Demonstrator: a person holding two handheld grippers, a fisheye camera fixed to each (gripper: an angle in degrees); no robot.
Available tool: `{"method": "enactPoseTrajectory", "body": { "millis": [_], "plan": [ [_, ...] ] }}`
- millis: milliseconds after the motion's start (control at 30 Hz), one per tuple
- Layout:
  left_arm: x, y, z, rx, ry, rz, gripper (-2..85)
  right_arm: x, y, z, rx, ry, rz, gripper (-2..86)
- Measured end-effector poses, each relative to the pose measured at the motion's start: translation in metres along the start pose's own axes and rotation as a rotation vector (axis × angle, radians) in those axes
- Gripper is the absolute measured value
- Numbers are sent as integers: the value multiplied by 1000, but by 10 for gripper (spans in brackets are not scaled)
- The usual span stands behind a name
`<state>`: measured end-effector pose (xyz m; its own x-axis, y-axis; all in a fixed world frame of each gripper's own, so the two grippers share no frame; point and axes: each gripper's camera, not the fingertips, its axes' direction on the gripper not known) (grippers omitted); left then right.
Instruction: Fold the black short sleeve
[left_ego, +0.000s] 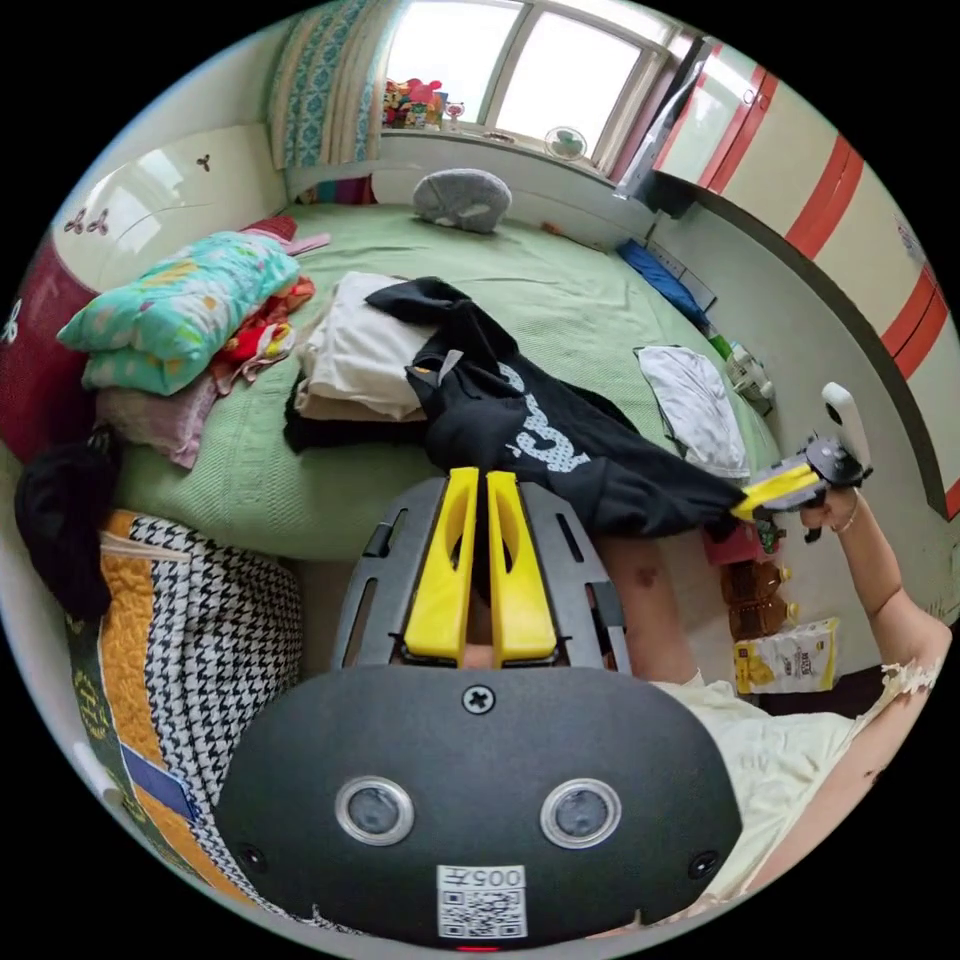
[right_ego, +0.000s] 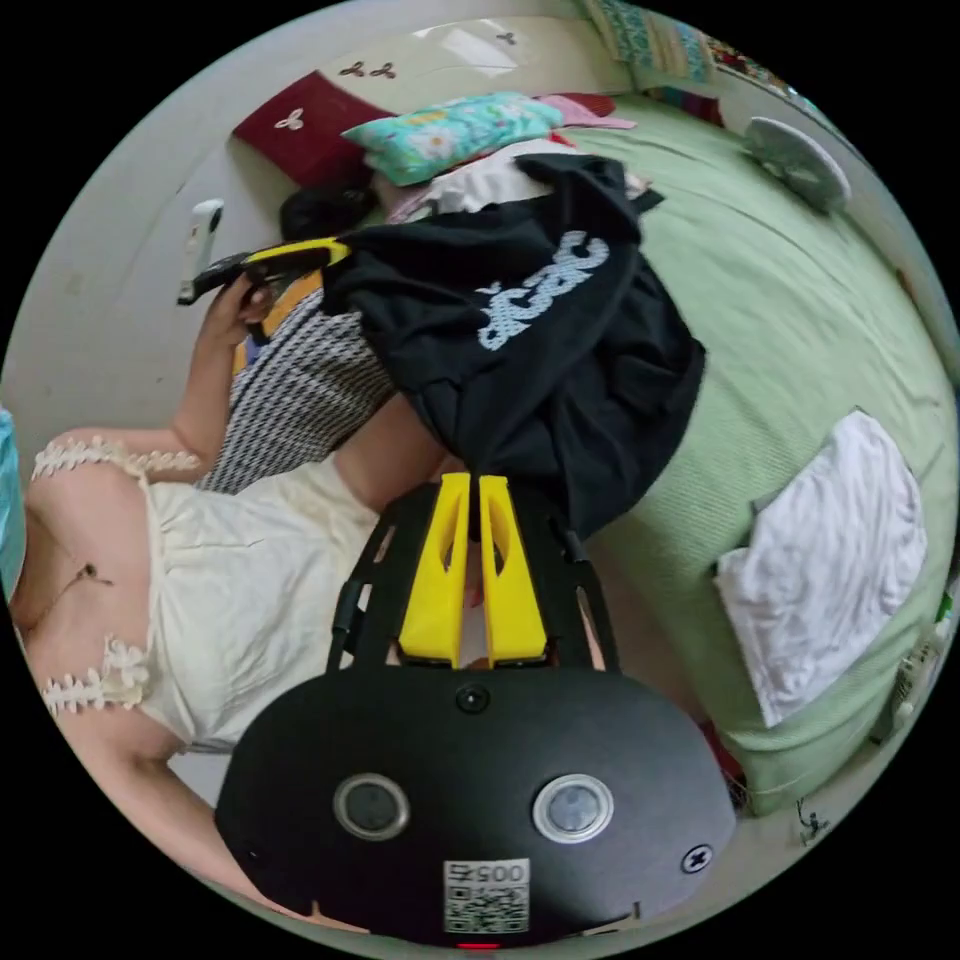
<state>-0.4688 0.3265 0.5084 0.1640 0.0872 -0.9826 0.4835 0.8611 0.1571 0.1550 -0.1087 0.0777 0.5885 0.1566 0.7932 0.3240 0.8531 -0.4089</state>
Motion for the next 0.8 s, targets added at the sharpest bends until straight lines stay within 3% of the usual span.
{"method": "enactPoseTrajectory", "body": {
  "millis": [233,300,467,633,800],
  "plan": [
    [-38,28,-21,0,-5,-137,8,-32,-32,52,-54,-167,-125,21],
    [-40,30,-25,-1,-21,-140,7,-23,-45,40,18,-111,-118,47],
    [-43,31,-33,-3,-52,-142,6,44,-92,22,198,281,41,100],
    [-46,31,-40,-2,-48,-165,6,94,-132,62,78,456,166,103],
    [-42,27,-44,-19,-60,-157,7,107,-138,90,-8,489,237,15]
  ]
}}
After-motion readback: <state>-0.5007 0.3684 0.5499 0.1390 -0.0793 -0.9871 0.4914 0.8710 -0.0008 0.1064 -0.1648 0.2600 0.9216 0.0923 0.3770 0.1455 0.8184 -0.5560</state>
